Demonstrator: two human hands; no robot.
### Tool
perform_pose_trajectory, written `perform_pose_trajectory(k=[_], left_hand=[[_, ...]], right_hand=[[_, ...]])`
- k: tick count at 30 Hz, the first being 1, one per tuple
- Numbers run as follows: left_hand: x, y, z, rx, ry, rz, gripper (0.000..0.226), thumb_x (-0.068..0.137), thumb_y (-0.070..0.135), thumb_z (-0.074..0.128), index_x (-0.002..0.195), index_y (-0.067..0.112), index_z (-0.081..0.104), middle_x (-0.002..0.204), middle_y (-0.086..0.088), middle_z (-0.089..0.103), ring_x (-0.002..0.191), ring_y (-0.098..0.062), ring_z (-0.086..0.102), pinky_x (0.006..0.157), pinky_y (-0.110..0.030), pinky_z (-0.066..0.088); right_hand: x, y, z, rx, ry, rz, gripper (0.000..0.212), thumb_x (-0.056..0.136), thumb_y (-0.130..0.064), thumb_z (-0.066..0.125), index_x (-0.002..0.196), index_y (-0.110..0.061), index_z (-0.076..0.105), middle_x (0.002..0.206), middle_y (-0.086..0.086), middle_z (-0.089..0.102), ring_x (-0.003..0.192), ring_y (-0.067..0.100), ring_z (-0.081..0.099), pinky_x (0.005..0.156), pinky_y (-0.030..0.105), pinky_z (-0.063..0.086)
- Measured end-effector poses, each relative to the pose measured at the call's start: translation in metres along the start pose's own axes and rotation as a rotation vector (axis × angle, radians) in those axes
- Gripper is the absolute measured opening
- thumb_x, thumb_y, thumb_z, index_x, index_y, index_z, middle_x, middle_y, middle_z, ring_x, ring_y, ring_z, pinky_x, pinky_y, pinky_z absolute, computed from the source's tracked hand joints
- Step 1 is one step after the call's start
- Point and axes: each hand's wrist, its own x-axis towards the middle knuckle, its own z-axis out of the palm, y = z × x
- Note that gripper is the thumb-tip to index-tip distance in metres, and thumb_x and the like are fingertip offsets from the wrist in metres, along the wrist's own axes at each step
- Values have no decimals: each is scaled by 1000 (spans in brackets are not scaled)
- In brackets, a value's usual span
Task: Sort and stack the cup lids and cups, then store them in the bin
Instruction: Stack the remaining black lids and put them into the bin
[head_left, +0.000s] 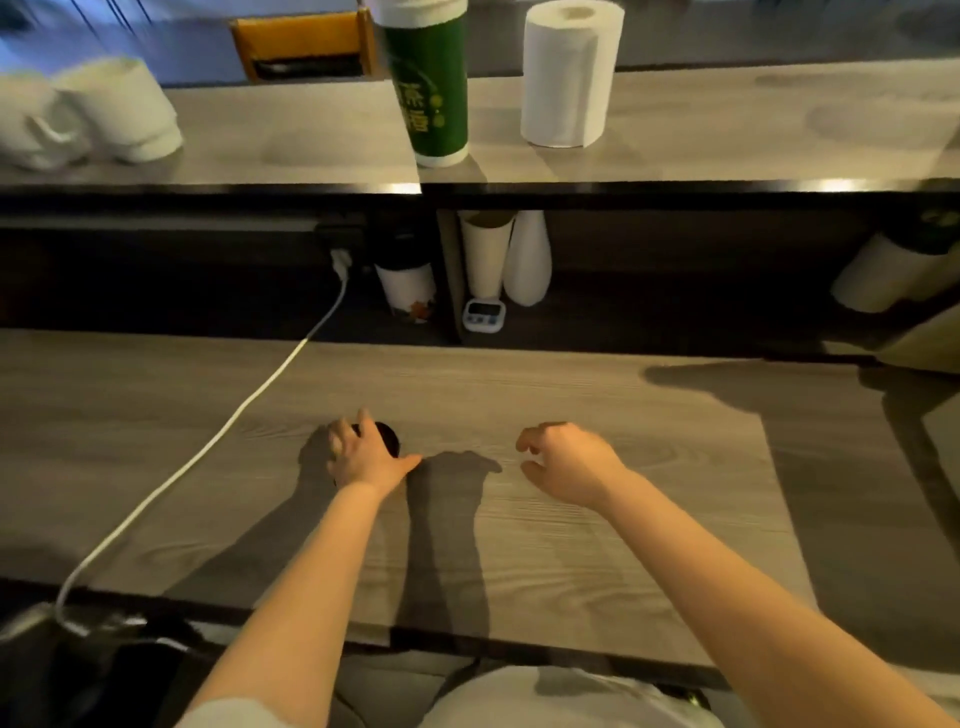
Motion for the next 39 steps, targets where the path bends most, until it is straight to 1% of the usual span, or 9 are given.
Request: perform_pose_trajectory(k=[4, 9, 14, 20, 25, 29, 33, 36, 39], left_hand=[[15, -27, 3, -107, -23, -40, 110, 73, 49, 73, 150, 11, 4, 156, -15, 16, 144, -35, 11, 113, -49, 23], [14, -28, 1, -159, 23, 57, 102, 71, 45, 76, 147, 11, 18, 151, -12, 28, 138, -33, 26, 109, -45, 32], [-9, 17, -20, -240, -15, 326, 101, 72, 37, 77, 149, 15, 15, 153, -6, 21, 140, -26, 22, 113, -36, 24], [-61, 76, -51, -264, 39, 742, 108, 70, 32, 79, 150, 19, 8, 149, -4, 29, 137, -21, 25, 110, -35, 29], [-88, 114, -48, -177, 38, 952, 105, 74, 32, 76, 150, 18, 5, 154, -2, 20, 140, -22, 18, 112, -29, 21], [-108, 152, -35, -205, -8, 1049, 100, 76, 30, 75, 150, 17, 9, 154, 0, 21, 141, -16, 20, 109, -21, 19], [-133, 198, -16, -158, -77, 1141, 85, 81, 25, 71, 149, 14, 20, 152, -2, 26, 140, -16, 26, 111, -23, 24], [-155, 236, -2, -80, -96, 1226, 75, 85, 24, 66, 147, 11, 26, 147, -4, 34, 136, -17, 31, 110, -20, 20], [-182, 276, 6, 43, -102, 1305, 74, 89, 35, 59, 149, 16, 20, 151, 0, 28, 140, -15, 23, 112, -23, 19]], right_hand=[[10, -14, 9, -2, 15, 7, 35, 93, -31, 48, 126, -22, 54, 124, 2, 60, 110, 23, 57, 84, 33, 48], [18, -18, 11, 78, 21, 69, 35, 92, -30, 50, 126, -22, 54, 120, 1, 62, 107, 22, 58, 84, 34, 50], [23, -22, -1, 236, 108, 97, 40, 94, -33, 51, 132, -20, 49, 122, 1, 60, 104, 20, 59, 82, 32, 48], [3, -16, -41, 694, 279, 131, 40, 92, -31, 58, 129, -17, 52, 110, 2, 62, 93, 15, 61, 81, 27, 48], [-40, 11, -64, 862, 309, 179, 21, 89, -18, 62, 110, -18, 58, 95, 14, 70, 72, 21, 67, 71, 33, 55], [-77, 47, -73, 857, 418, 286, 25, 88, -18, 65, 108, -25, 51, 89, 8, 69, 72, 20, 70, 70, 31, 58], [-121, 99, -80, 809, 524, 363, 24, 87, -18, 66, 91, -33, 48, 84, 5, 69, 64, 14, 66, 63, 27, 53], [-161, 143, -86, 845, 582, 439, 22, 86, -17, 66, 89, -32, 49, 85, 14, 69, 68, 20, 67, 62, 31, 54], [-202, 184, -92, 897, 658, 475, 19, 87, -14, 64, 93, -27, 52, 85, 24, 66, 69, 20, 62, 60, 28, 51]])
